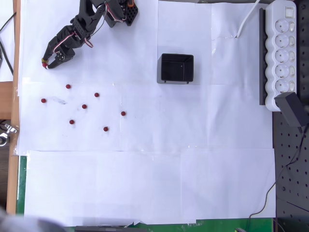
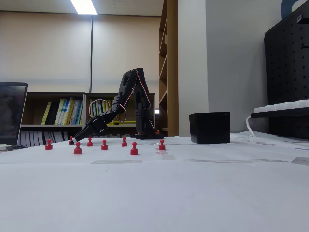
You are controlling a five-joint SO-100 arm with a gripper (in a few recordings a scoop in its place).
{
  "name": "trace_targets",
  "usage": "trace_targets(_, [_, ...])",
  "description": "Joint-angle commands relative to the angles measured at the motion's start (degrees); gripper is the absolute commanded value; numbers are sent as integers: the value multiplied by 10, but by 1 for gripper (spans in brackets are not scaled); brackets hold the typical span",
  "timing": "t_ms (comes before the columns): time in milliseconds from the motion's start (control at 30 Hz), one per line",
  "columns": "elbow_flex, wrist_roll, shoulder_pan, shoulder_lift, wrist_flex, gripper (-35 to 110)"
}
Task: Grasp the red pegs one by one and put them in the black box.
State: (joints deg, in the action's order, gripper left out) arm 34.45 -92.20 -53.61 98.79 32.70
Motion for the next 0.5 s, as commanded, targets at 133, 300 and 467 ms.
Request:
trace_targets(133, [13,6,0,-19,-63,0])
trace_targets(300, [41,27,19,-162,-345,0])
trace_targets(467, [168,-10,122,-332,-779,0])
